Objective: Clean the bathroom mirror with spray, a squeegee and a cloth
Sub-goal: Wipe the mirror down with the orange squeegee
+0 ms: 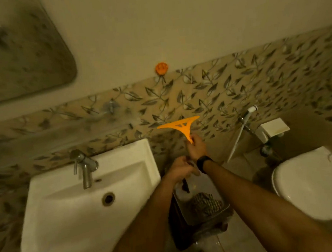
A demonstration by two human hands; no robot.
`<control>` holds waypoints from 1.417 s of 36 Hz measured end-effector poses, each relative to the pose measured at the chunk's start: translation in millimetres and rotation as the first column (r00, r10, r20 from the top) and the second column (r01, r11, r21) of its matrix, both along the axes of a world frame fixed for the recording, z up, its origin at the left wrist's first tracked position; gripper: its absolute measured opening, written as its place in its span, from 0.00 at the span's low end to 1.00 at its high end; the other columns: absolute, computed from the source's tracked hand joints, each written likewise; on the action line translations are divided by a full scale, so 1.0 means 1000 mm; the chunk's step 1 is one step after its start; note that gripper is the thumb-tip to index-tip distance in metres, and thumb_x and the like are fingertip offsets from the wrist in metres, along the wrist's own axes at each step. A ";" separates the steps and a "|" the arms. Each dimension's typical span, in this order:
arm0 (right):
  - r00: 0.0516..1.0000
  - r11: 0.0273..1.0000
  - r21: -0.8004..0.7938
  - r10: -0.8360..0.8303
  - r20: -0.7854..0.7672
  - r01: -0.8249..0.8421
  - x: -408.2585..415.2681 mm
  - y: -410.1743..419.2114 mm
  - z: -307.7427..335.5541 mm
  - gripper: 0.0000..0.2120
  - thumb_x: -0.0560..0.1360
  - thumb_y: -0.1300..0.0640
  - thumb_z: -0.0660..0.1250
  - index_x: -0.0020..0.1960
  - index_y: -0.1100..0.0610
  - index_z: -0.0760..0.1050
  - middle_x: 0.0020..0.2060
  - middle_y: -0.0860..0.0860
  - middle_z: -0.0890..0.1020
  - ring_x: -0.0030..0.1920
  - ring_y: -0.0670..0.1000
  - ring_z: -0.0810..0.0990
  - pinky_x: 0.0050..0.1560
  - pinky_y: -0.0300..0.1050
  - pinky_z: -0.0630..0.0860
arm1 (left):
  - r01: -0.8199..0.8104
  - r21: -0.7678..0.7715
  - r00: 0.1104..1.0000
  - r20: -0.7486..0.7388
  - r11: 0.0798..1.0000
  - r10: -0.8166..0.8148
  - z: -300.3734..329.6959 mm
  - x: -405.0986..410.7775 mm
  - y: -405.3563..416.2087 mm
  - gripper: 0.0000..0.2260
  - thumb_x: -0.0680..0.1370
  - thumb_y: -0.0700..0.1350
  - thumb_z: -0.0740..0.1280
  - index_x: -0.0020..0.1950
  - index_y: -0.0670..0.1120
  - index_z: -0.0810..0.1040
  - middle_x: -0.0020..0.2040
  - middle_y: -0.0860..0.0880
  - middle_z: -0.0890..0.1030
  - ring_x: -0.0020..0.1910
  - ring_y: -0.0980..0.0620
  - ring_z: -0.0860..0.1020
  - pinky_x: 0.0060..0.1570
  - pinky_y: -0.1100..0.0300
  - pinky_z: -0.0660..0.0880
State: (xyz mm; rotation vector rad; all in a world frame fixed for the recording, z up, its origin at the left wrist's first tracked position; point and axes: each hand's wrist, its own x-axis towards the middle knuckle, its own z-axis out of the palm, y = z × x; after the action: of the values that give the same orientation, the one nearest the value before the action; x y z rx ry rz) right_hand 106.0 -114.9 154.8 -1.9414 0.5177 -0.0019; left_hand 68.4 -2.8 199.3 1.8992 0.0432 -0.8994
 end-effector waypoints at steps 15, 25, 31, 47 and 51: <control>0.784 0.992 0.106 -0.114 0.610 0.061 0.003 0.172 0.215 0.08 0.83 0.55 0.62 0.48 0.59 0.69 0.36 0.56 0.72 0.35 0.51 0.70 0.37 0.49 0.69 | 0.093 -0.338 0.952 0.305 0.937 0.015 0.168 0.013 0.167 0.29 0.67 0.25 0.74 0.62 0.49 0.74 0.56 0.45 0.84 0.55 0.48 0.83 0.55 0.50 0.82; 0.621 1.000 -0.019 0.018 0.783 -0.004 0.019 0.300 0.326 0.08 0.81 0.50 0.61 0.49 0.54 0.68 0.33 0.55 0.75 0.32 0.53 0.73 0.34 0.59 0.72 | 0.013 -0.255 0.753 0.639 0.967 0.158 0.261 0.035 0.287 0.31 0.66 0.25 0.74 0.65 0.45 0.75 0.58 0.54 0.78 0.59 0.54 0.77 0.50 0.67 0.78; 0.484 0.975 -0.170 0.218 0.848 -0.142 0.039 0.369 0.389 0.02 0.83 0.51 0.61 0.54 0.49 0.69 0.37 0.42 0.76 0.36 0.37 0.76 0.34 0.31 0.69 | -0.160 -0.289 0.502 0.799 0.944 0.330 0.303 0.052 0.366 0.30 0.67 0.31 0.77 0.66 0.48 0.75 0.62 0.50 0.80 0.61 0.51 0.80 0.55 0.60 0.81; 0.384 0.949 -0.254 0.309 0.870 -0.188 0.068 0.485 0.489 0.10 0.84 0.46 0.57 0.61 0.50 0.68 0.35 0.40 0.72 0.33 0.37 0.70 0.33 0.39 0.65 | -0.574 0.099 0.124 0.992 0.813 -0.033 0.415 0.077 0.498 0.42 0.75 0.46 0.75 0.83 0.50 0.55 0.83 0.51 0.55 0.82 0.52 0.53 0.74 0.64 0.53; 0.405 0.966 -0.222 0.258 0.877 -0.134 0.071 0.492 0.506 0.13 0.84 0.46 0.55 0.63 0.53 0.68 0.36 0.40 0.70 0.34 0.38 0.70 0.39 0.45 0.71 | -0.648 0.107 0.050 0.994 0.754 -0.098 0.432 0.087 0.510 0.40 0.79 0.52 0.70 0.84 0.46 0.50 0.84 0.47 0.49 0.83 0.50 0.47 0.79 0.58 0.49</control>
State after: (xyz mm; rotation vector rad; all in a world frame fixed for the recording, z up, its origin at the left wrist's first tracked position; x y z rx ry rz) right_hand 176.5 376.9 660.7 -1.7716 -0.4790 -0.9241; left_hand 155.4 507.0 631.5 2.5321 -0.1334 1.0517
